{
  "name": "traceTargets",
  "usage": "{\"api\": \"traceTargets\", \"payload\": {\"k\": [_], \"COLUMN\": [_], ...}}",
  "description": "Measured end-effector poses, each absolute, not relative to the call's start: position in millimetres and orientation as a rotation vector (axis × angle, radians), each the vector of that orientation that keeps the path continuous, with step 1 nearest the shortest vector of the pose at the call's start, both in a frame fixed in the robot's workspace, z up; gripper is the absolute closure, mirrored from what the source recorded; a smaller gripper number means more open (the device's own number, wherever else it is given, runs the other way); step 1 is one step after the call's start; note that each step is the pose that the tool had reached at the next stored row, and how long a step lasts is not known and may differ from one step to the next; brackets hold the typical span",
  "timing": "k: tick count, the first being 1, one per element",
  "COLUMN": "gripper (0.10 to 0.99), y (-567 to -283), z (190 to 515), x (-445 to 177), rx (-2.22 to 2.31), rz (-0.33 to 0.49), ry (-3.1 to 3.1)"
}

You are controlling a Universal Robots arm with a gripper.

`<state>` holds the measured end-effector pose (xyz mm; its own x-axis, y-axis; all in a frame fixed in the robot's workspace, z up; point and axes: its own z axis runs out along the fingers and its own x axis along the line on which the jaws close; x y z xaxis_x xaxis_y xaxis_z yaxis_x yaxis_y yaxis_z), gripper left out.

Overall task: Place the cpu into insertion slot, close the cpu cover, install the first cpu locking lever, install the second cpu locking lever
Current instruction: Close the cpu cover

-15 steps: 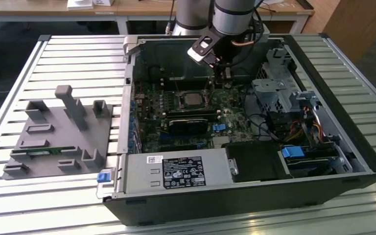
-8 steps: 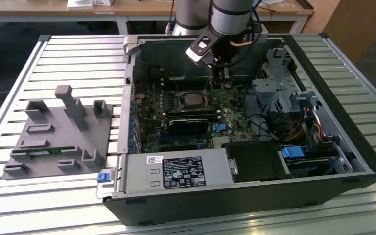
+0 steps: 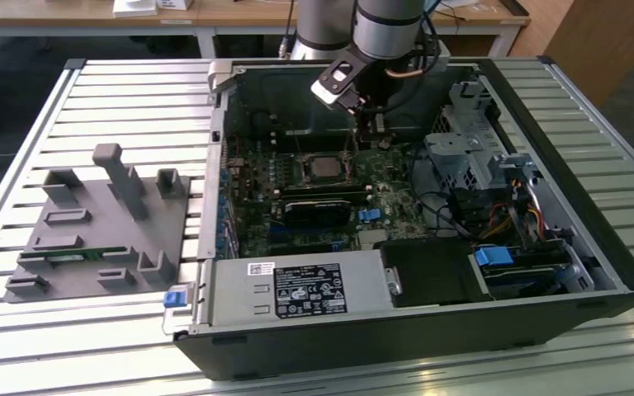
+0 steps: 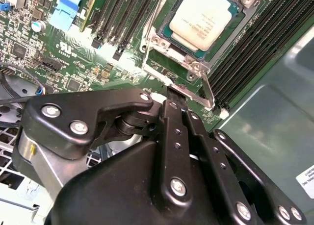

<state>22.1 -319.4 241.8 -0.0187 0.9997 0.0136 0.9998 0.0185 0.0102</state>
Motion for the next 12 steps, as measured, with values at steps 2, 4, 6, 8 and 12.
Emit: {"api": "traceTargets", "payload": {"k": [2,4,6,8,12], "gripper": [0.980,0.980,0.980,0.980,0.980], "y": [-319.4,-319.4,-319.4,-319.4,-319.4], "z": [241.8,241.8,241.8,241.8,241.8], "x": [21.7,21.3,20.9,20.4,19.1], "rx": [-2.199,-2.199,-2.199,-2.199,-2.199], "rz": [-0.026,-0.026,-0.026,-0.026,-0.026], "ry": [-2.240,-2.240,-2.240,-2.240,-2.240]}}
